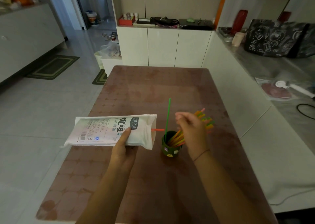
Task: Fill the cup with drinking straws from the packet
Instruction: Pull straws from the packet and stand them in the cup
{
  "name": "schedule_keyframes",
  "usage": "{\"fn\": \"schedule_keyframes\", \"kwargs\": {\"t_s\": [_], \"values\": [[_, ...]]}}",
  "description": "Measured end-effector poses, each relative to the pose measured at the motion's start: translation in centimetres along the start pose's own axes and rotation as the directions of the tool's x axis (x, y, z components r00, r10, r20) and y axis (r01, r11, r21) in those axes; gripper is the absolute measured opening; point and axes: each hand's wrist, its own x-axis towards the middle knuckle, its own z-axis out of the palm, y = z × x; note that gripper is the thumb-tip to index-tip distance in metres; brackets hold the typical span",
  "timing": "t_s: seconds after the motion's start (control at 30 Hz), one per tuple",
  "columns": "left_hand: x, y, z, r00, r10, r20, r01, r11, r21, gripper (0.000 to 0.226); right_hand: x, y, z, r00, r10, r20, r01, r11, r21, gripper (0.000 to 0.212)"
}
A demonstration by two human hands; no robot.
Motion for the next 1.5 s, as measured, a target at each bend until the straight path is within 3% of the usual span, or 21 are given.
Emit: {"fn": "schedule_keyframes", "kwargs": {"t_s": [0.07,0.17,0.27,0.4,0.57,0.67,0.77,0.83,1.03,1.13,1.37,1.5], "values": [[-0.3,0.0,0.4,1.000,0.028,0.000,-0.028,0.997,0.070,0.033,-1.3,0.5,2.1,0.950,0.289,0.116,-0.306,0.936,0.174,0.015],[-0.8,0.1,0.9,0.996,0.085,0.030,-0.090,0.968,0.235,0.039,-2.0,1.3,3.9,0.780,0.530,0.333,-0.622,0.601,0.502,0.017],[-1.3,0.3,1.1,0.979,0.141,0.145,-0.187,0.901,0.392,0.053,-1.9,2.4,4.3,0.710,0.550,0.440,-0.689,0.413,0.596,0.025],[-1.5,0.2,1.2,0.968,0.148,0.204,-0.231,0.840,0.490,0.057,-1.5,3.4,4.9,0.678,0.533,0.507,-0.713,0.309,0.629,0.044],[-1.7,0.0,1.3,0.959,0.178,0.221,-0.275,0.782,0.560,0.056,-1.4,3.5,4.6,0.666,0.500,0.554,-0.725,0.260,0.638,0.043],[-1.6,0.0,1.2,0.958,0.190,0.214,-0.280,0.780,0.560,0.055,-1.4,3.7,4.3,0.671,0.569,0.475,-0.703,0.286,0.651,0.028],[-1.4,0.1,1.1,0.961,0.192,0.197,-0.269,0.802,0.534,0.057,-1.2,3.6,4.1,0.679,0.583,0.447,-0.679,0.267,0.684,0.040],[-1.1,0.1,0.9,0.969,0.173,0.177,-0.240,0.835,0.496,0.061,-1.1,3.4,4.0,0.695,0.562,0.449,-0.682,0.315,0.661,0.036],[-0.1,0.2,0.0,0.994,0.090,0.063,-0.104,0.953,0.285,0.057,-1.6,2.4,3.1,0.836,0.443,0.323,-0.545,0.731,0.410,0.015],[0.2,0.0,-0.3,0.999,0.034,0.017,-0.037,0.976,0.216,0.045,-1.8,2.2,2.8,0.893,0.347,0.287,-0.428,0.853,0.300,0.013],[0.5,-0.3,-0.7,0.997,-0.058,0.047,0.059,0.998,-0.018,0.044,-0.8,1.3,1.2,0.957,0.178,0.229,-0.220,0.960,0.174,0.007],[1.1,0.1,-1.8,0.999,-0.051,0.003,0.052,0.997,-0.064,0.048,0.6,1.0,-1.0,0.950,0.154,0.273,-0.205,0.964,0.169,0.013]]}}
